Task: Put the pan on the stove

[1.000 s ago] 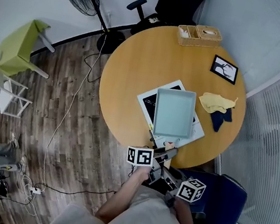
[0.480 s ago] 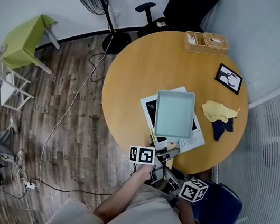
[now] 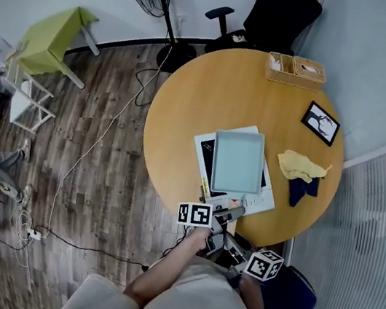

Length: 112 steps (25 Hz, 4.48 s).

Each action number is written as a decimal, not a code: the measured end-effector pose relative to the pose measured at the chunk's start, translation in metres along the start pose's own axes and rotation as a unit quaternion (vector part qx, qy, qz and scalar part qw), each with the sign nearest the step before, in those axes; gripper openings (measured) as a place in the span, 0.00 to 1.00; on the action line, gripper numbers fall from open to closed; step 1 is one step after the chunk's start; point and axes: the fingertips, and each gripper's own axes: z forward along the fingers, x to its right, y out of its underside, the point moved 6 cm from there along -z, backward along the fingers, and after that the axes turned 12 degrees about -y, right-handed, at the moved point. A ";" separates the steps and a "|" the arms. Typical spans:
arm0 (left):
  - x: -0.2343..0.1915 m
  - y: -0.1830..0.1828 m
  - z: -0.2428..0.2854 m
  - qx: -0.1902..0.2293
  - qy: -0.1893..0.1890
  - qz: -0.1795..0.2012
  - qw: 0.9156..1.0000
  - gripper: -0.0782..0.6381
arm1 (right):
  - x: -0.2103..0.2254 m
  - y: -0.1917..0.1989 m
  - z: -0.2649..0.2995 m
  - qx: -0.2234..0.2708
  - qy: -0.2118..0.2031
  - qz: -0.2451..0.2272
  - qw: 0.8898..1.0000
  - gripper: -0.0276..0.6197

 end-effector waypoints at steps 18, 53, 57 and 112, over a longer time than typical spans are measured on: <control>-0.009 -0.004 0.045 0.090 -0.030 -0.070 0.993 0.30 | 0.047 -0.045 -0.024 -0.112 -0.035 0.003 0.993 0.25; -0.013 -0.010 0.044 0.096 -0.043 -0.063 0.992 0.39 | 0.046 -0.067 -0.028 -0.117 -0.002 -0.053 0.992 0.35; -0.017 -0.011 0.031 0.096 -0.059 -0.053 0.992 0.41 | 0.045 -0.085 -0.032 -0.094 0.010 -0.076 0.993 0.35; 0.036 -0.034 -0.061 0.180 -0.282 0.440 0.833 0.15 | 0.023 -0.158 0.004 -0.063 0.138 -0.352 0.924 0.09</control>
